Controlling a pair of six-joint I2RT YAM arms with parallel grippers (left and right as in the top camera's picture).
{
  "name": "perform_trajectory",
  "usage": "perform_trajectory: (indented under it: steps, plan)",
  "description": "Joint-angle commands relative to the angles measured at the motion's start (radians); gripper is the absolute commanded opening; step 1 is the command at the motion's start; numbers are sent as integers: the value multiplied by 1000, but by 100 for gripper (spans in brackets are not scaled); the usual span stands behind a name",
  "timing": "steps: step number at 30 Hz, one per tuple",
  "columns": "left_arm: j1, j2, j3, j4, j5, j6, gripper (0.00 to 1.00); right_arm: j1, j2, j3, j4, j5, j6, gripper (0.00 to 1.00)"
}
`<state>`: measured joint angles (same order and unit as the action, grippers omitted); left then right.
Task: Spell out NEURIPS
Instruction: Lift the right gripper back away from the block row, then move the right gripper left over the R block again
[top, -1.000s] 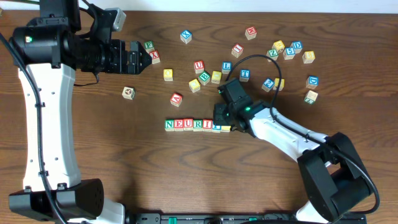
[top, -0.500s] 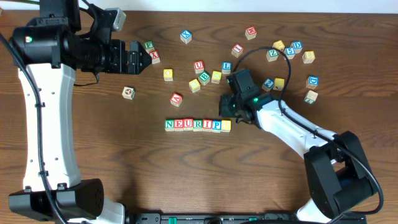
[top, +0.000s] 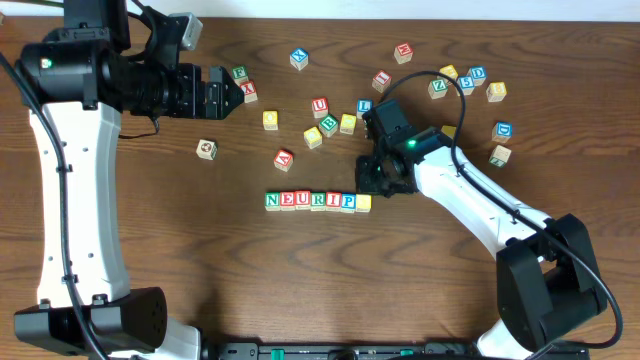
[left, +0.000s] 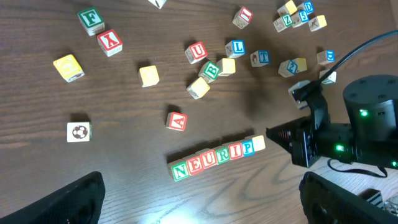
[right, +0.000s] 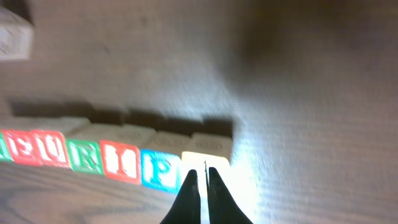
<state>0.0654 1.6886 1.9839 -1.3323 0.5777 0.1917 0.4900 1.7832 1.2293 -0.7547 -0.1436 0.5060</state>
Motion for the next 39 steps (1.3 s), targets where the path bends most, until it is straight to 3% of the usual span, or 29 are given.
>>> perform_trajectory:
  steps: [1, 9, 16, 39]
  plan:
    - [3, -8, 16, -2, 9, 14, 98, 10, -7, 15, -40, -17, -25, 1]
    - [3, -8, 16, -2, 9, 14, 98, 109, -7, 15, -60, 4, -20, 1]
    - [3, -8, 16, -2, 9, 14, 98, 212, -6, 7, -96, 180, 41, 1]
    - [3, -8, 16, -2, 9, 14, 98, 273, -6, -118, 67, 224, 50, 1]
